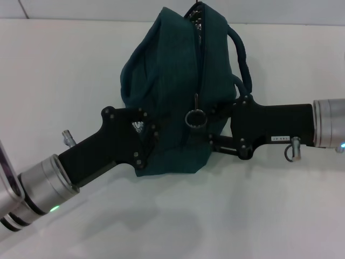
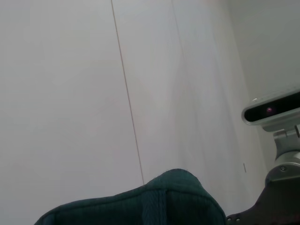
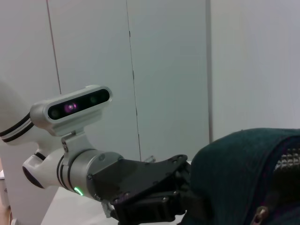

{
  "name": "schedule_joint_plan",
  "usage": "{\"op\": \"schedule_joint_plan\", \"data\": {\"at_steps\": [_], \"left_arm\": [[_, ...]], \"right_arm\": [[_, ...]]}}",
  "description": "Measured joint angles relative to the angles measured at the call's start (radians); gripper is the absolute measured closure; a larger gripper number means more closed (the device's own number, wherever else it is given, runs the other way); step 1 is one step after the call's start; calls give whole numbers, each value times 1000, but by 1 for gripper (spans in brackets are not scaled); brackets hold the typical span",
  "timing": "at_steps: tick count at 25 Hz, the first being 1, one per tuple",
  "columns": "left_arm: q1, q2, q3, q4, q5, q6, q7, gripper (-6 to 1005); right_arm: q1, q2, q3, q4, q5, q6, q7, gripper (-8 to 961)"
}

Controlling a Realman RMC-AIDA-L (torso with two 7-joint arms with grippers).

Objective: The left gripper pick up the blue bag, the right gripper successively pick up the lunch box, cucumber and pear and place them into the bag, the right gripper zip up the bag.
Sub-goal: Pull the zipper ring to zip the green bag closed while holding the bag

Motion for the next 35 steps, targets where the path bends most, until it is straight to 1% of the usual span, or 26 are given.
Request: {"op": "schedule_joint_plan", "data": {"at_steps": [9, 11, 16, 22, 29, 35], "left_arm": [[-2, 0, 0, 0, 0, 0, 1, 944], [-2, 0, 0, 0, 0, -1, 1, 944], [-2, 0, 0, 0, 0, 0, 1, 944], [-1, 0, 0, 0, 0, -3, 1, 944], [1, 2, 0, 0, -4, -4, 6, 944], [2, 2, 0, -2, -4, -5, 14, 944]], "right_arm": [[23, 3, -21, 8, -1, 28, 0, 613], [26, 5, -24, 11, -1, 31, 0, 609], [21, 9, -23, 11, 7, 56, -14, 709], [10, 11, -18, 4, 18, 58, -90, 832], [-27, 11, -18, -10, 97, 51, -205, 849], [-46, 10, -16, 0, 213, 46, -316, 863]]}}
